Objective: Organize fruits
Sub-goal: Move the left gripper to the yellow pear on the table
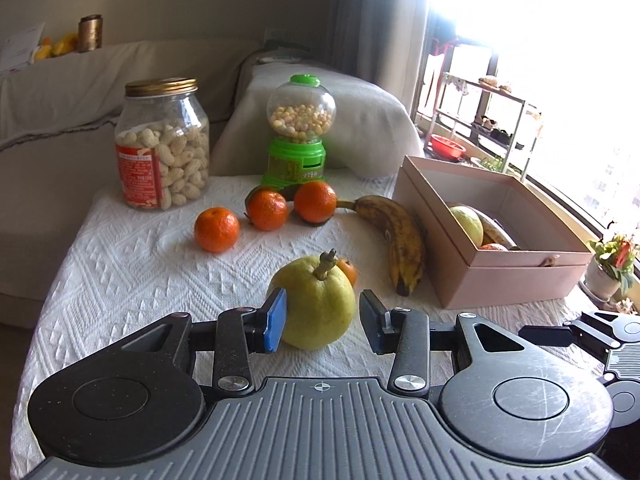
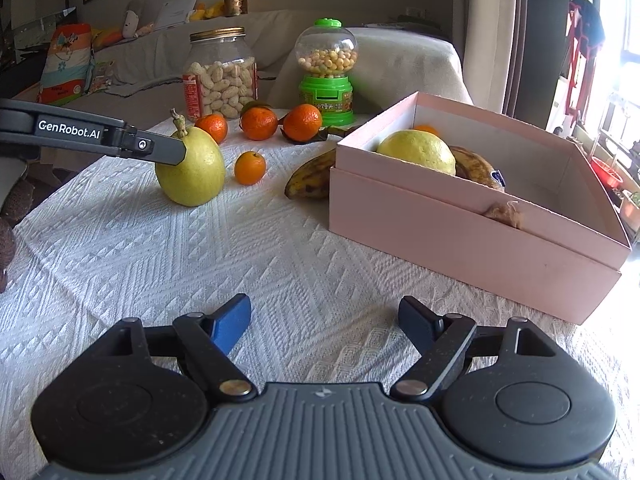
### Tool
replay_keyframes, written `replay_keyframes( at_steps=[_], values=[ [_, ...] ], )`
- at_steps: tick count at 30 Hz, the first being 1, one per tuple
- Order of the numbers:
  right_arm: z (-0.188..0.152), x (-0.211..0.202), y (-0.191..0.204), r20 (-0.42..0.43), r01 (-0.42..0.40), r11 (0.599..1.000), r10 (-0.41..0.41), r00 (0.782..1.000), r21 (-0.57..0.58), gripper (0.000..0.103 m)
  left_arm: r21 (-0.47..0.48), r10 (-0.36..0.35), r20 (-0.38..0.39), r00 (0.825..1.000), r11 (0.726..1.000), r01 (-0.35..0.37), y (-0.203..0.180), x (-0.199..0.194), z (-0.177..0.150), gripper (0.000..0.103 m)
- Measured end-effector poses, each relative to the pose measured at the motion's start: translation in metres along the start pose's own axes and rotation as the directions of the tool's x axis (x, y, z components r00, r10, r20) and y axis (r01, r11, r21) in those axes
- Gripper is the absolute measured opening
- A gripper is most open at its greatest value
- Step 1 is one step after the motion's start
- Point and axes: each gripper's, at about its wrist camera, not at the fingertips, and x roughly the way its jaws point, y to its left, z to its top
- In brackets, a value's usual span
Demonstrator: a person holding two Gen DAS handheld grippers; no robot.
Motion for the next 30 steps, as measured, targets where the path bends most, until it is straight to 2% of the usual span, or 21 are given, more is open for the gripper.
replay_keyframes(
  at_steps=[2,7,10,16,19,21,22,24,25,30],
  values=[
    [-0.001,0.0,0.0,0.001,0.002,1.0,-0.002,1.0,0.003,0.082,-0.014,-0.017,0.008,1.0,1.0,0.017,0.001,-0.004,0.0,0.045],
    [-0.001,0.0,-0.001,0.0,0.002,1.0,-0.002,1.0,0.006,0.083,0.016,0.051,0.041,0.998,0.999,-0.052,0.0,-0.007,0.005,0.045],
    [-0.001,0.001,-0.001,-0.001,0.002,1.0,-0.002,1.0,0.007,0.083,0.016,0.069,0.043,0.997,0.997,-0.07,0.002,-0.003,0.009,0.045],
    [-0.001,0.001,-0.001,0.0,0.003,1.0,-0.003,1.0,0.007,0.083,0.101,0.091,0.013,0.996,0.991,-0.091,-0.011,0.014,0.011,0.045],
    [-0.002,0.001,-0.001,0.0,0.004,1.0,-0.004,1.0,0.004,0.084,0.143,0.098,0.011,0.995,0.985,-0.098,-0.02,0.018,0.006,0.058],
    [-0.002,0.001,0.0,-0.002,0.002,1.0,-0.002,1.0,-0.002,0.084,0.152,0.085,0.01,0.996,0.985,-0.085,-0.022,0.018,0.005,0.063],
    [-0.001,0.002,-0.001,-0.007,0.0,1.0,0.0,1.0,-0.003,0.086,0.142,0.069,0.008,0.998,0.987,-0.069,-0.02,0.017,0.006,0.064],
    [-0.001,0.003,-0.004,-0.037,-0.014,1.0,0.015,0.999,0.026,0.098,0.084,0.024,0.01,1.0,0.996,-0.025,-0.009,0.015,0.008,0.064],
    [0.0,0.005,-0.006,-0.057,-0.05,0.998,0.051,0.997,0.03,0.103,0.06,0.01,0.013,1.0,0.998,-0.01,-0.004,0.014,0.008,0.063],
    [0.009,0.008,0.002,-0.155,-0.05,0.999,0.047,0.987,-0.019,0.103,-0.025,-0.006,0.067,0.998,1.0,0.007,0.019,0.002,0.004,0.062]
  ],
)
